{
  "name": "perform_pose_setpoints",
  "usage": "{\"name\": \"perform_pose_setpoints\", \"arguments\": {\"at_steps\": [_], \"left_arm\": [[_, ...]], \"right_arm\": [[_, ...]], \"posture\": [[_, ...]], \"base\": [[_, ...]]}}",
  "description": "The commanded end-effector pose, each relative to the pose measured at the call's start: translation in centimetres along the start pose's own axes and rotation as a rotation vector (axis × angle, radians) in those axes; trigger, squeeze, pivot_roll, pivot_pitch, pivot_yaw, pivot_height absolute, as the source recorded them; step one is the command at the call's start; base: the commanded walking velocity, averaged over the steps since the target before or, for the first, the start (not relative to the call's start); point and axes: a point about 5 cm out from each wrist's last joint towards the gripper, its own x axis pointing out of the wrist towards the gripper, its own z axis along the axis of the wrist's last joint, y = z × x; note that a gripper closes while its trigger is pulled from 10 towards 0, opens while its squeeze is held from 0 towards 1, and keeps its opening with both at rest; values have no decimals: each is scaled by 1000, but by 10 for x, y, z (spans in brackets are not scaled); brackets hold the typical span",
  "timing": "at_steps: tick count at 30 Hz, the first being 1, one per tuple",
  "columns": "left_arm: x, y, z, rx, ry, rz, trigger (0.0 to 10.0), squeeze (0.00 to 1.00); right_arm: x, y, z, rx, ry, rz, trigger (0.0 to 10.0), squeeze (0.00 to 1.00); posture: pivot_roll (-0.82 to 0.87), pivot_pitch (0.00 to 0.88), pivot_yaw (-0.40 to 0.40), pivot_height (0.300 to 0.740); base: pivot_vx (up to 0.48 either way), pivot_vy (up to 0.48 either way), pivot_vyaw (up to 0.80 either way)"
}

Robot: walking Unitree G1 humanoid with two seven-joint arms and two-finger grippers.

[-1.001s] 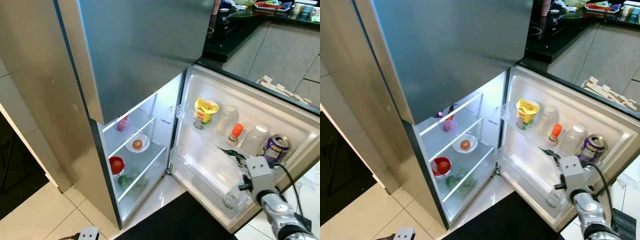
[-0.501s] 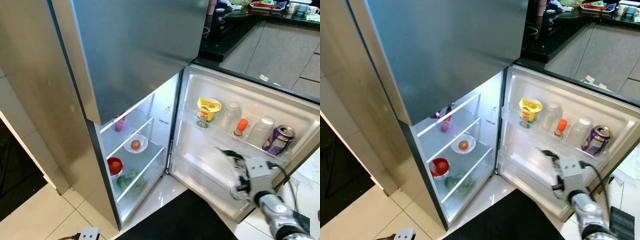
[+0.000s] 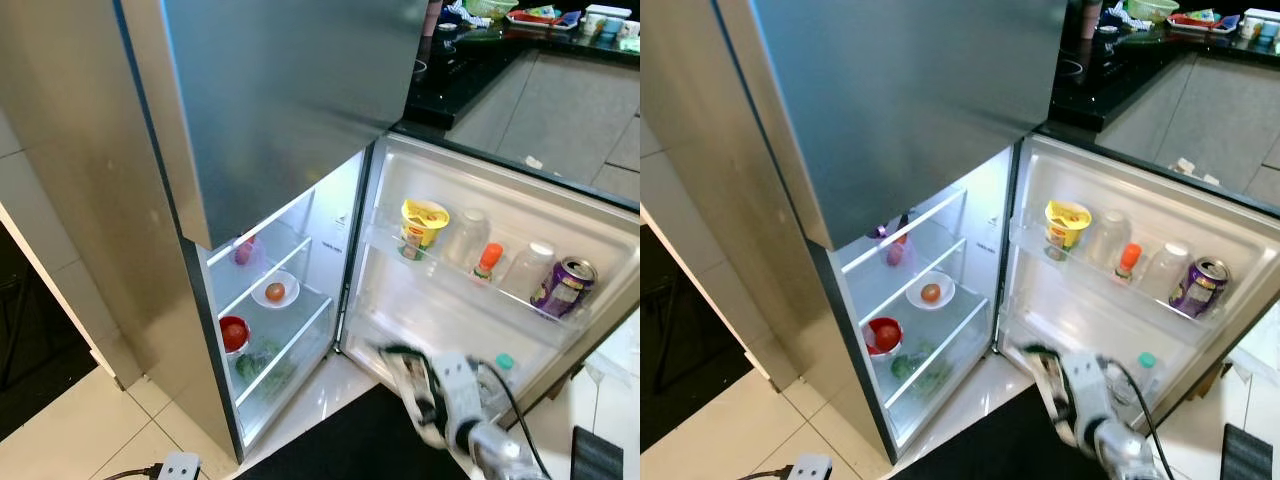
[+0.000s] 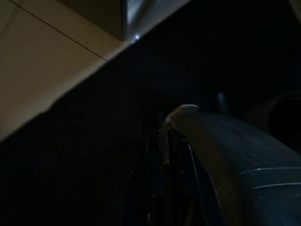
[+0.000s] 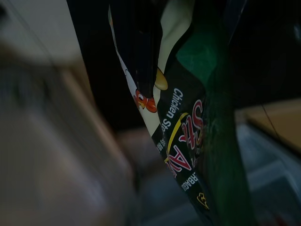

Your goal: Restocking fridge

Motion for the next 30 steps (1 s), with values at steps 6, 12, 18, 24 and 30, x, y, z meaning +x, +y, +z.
{"name": "perform_pose_setpoints", "arguments": {"at_steps": [6,12,18,24,30], "left_arm": [[-1,-10,-16,8,68,-20,10000,0],[-1,-12,-18,7,87,-41,10000,0],[1,-9,-13,25,81,-26,10000,0],[3,-8,-6,3,66,-13,10000,0],[2,-7,-9,-17,67,14,10000,0]], "right_arm": [[-17,-2,-50,-10,206,-57,10000,0],[-36,6,-92,40,348,-74,10000,0],[-37,10,-96,38,367,-78,10000,0],[-31,8,-84,19,342,-78,10000,0],[-27,8,-79,-14,332,-70,10000,0]], "posture": [[55,0,-50,740],[44,0,-43,740],[36,0,-41,740],[16,0,-53,740],[15,0,-60,740]], "base": [[0,0,0],[0,0,-259],[0,0,-781],[0,0,-781],[0,0,-781]]}}
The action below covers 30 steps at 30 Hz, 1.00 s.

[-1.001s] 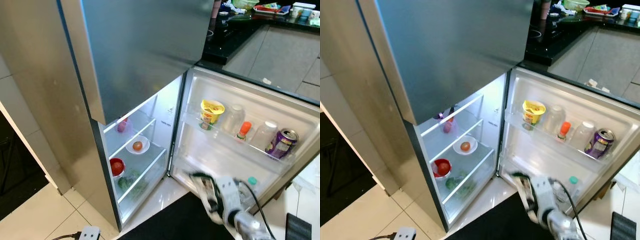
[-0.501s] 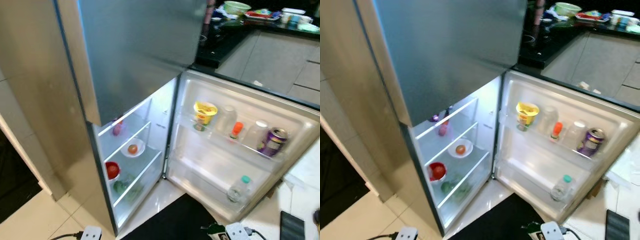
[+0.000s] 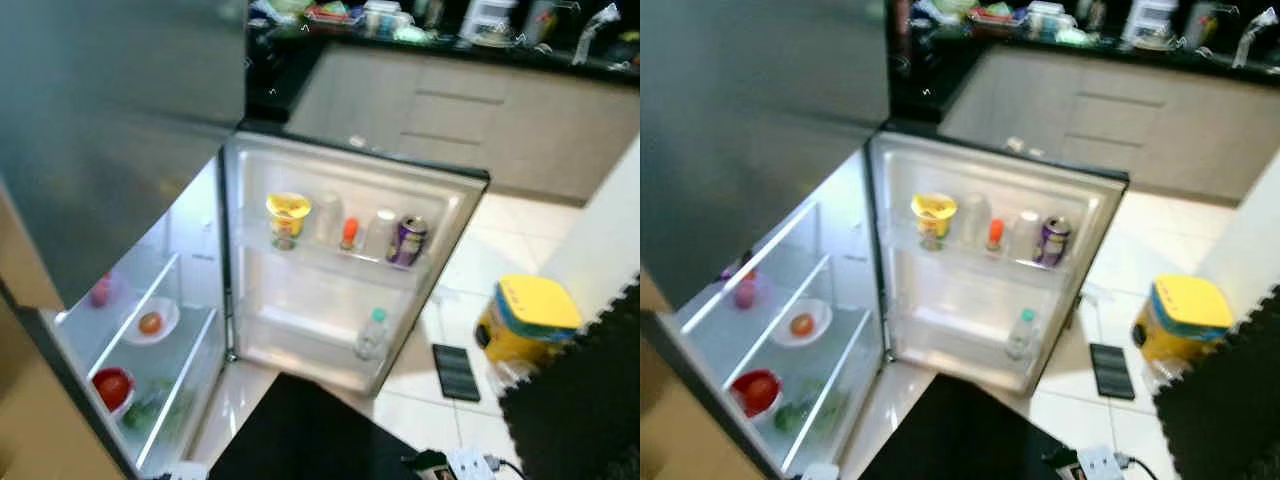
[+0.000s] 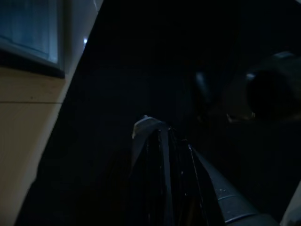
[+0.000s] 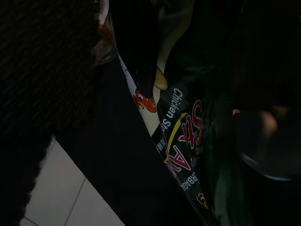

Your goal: Restocking fridge

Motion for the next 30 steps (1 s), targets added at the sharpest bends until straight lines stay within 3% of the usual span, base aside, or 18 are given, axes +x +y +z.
{"name": "perform_pose_setpoints", "arguments": {"at_steps": [1,7,16,21,30], "left_arm": [[-1,-2,-7,-6,24,7,10000,0],[-4,2,-14,-9,44,18,10000,0],[-3,4,-8,32,41,1,10000,0],[-4,13,-2,-9,15,42,10000,0],[-3,7,-7,-45,24,44,10000,0]], "right_arm": [[0,-4,4,-14,-9,-14,10000,0],[1,2,6,-18,-14,-9,10000,0],[2,4,5,-31,-5,-3,10000,0],[2,7,1,-38,4,1,10000,0],[2,10,1,-42,3,2,10000,0]], "posture": [[15,0,-60,740],[18,0,-36,740],[31,0,-20,740],[37,0,-26,740],[33,0,-27,740]], "base": [[0,0,-781],[0,0,-781],[0,0,-453],[0,0,-800],[0,0,-800]]}}
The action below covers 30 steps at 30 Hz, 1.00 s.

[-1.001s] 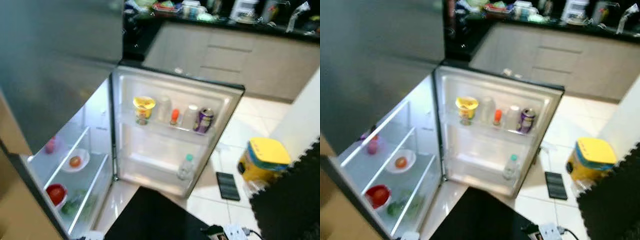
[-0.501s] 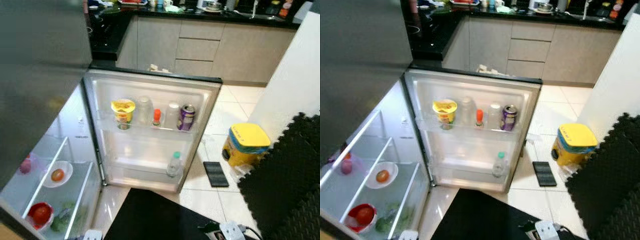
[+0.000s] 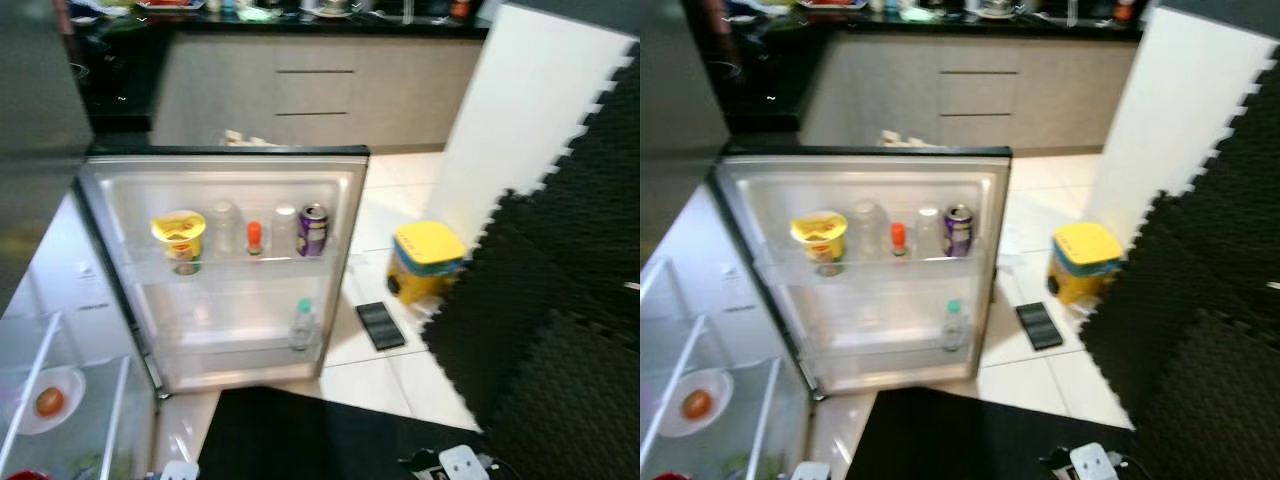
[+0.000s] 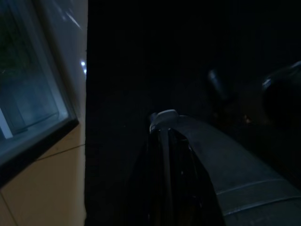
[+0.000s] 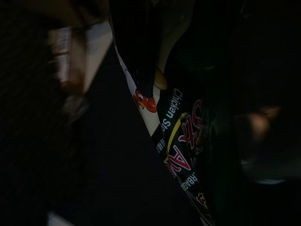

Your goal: Restocking fridge

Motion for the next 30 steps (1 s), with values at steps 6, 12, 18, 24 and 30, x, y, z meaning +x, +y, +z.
{"name": "perform_pose_setpoints", "arguments": {"at_steps": [6,12,18,24,30], "left_arm": [[1,-8,-7,-6,32,-16,10000,0],[2,-10,-4,16,35,-25,10000,0],[4,-14,-1,44,36,-47,10000,0],[5,-14,2,57,30,-57,10000,0],[3,-13,-4,71,48,-61,10000,0]], "right_arm": [[0,-4,4,-21,-21,-14,10000,0],[0,-5,5,-37,-22,-9,10000,0],[-1,-5,3,-37,-12,-9,10000,0],[0,-2,3,-51,-8,3,10000,0],[0,2,1,-55,-4,13,10000,0]], "posture": [[32,0,-29,740],[26,0,-30,740],[27,0,-29,740],[42,0,-27,740],[41,0,-22,740]], "base": [[0,0,-133],[0,0,0],[0,0,0],[222,0,0],[319,0,0]]}}
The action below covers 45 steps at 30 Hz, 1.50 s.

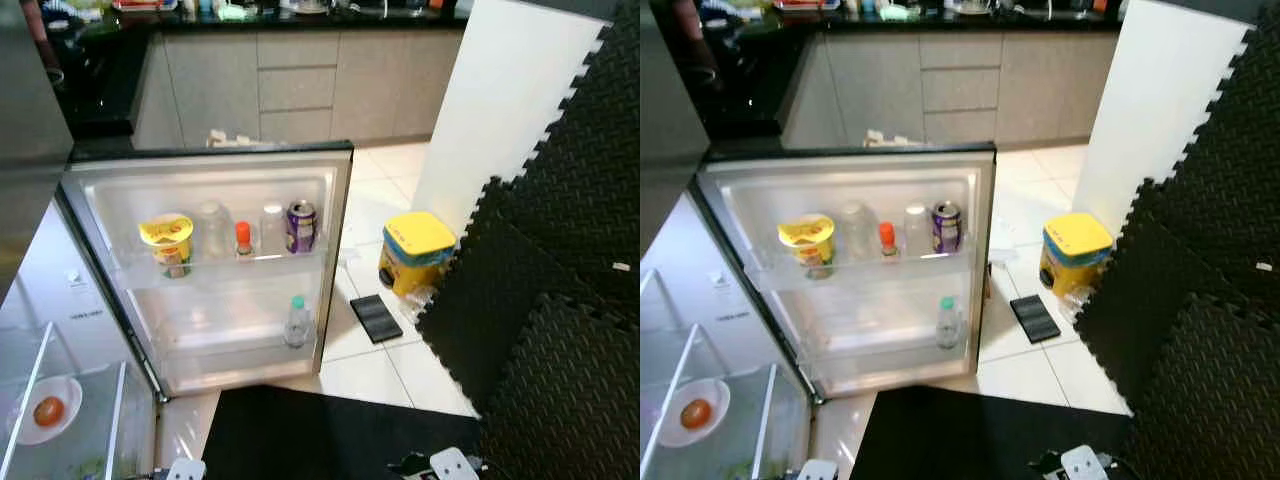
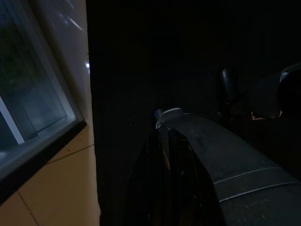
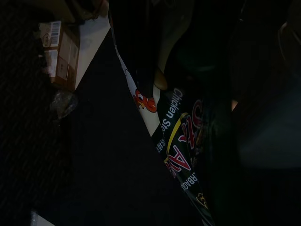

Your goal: Restocking fridge

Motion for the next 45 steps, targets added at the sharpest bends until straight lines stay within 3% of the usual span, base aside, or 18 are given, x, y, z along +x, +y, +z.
{"name": "perform_pose_setpoints", "arguments": {"at_steps": [1,18,22,33,39,45], "left_arm": [[-1,-4,-8,13,35,-19,10000,0],[1,-10,-7,10,32,-31,10000,0],[1,-9,-7,-41,25,-38,10000,0],[1,-9,-9,-52,36,-32,10000,0],[1,-10,-8,-59,31,-25,10000,0],[1,-8,-8,-61,32,-22,10000,0]], "right_arm": [[0,2,0,-9,-2,7,10000,0],[-1,1,-3,-7,3,6,10000,0],[-1,-1,-3,-4,1,4,10000,0],[-1,-3,-3,0,-7,4,10000,0],[0,-5,11,-28,-65,21,10000,0],[0,-7,48,-103,-213,81,10000,0]], "posture": [[41,0,-23,740],[36,0,-24,740],[34,0,-22,740],[32,0,-26,740],[33,0,-27,740],[30,0,-25,740]], "base": [[337,0,0],[342,0,0],[0,0,0],[0,-413,0],[0,0,0],[0,0,0]]}}
